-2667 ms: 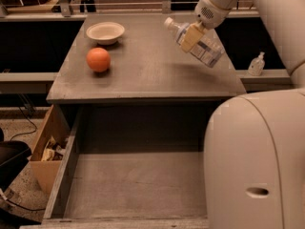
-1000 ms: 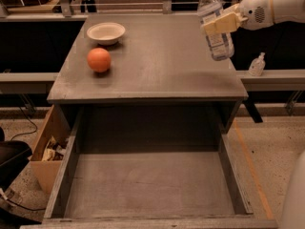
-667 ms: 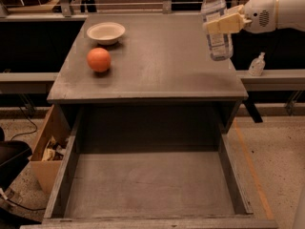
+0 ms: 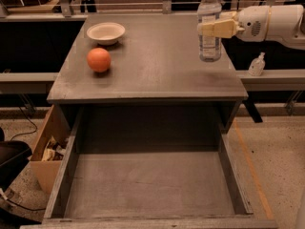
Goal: Place blue plastic bottle upright
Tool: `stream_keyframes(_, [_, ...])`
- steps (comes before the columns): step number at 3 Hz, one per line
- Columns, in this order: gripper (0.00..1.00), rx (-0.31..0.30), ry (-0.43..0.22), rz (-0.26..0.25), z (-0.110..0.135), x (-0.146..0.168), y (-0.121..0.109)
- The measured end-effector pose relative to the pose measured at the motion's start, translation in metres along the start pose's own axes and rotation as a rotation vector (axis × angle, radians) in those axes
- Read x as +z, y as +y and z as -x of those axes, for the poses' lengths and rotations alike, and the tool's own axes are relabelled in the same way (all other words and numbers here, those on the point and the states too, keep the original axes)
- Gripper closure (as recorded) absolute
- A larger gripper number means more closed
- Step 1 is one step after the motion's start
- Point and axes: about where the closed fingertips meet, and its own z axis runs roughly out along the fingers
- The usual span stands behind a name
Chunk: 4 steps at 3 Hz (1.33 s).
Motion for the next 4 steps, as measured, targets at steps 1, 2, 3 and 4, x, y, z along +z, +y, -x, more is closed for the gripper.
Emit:
stream_keyframes(1, [1.00,-0.049,-0.073,-0.003,-0.002,0.006,-0.001])
stream_keyframes(2, [1.00,-0.120,-0.138,-0.016,-0.007,0.014,0.000])
stream_keyframes(3, [1.00,-0.201,-0.179,-0.023,-0.014,0.025,0.002])
stream_keyframes(4, [1.00,-0.234,-0.176,-0.015,-0.019,0.037,0.002])
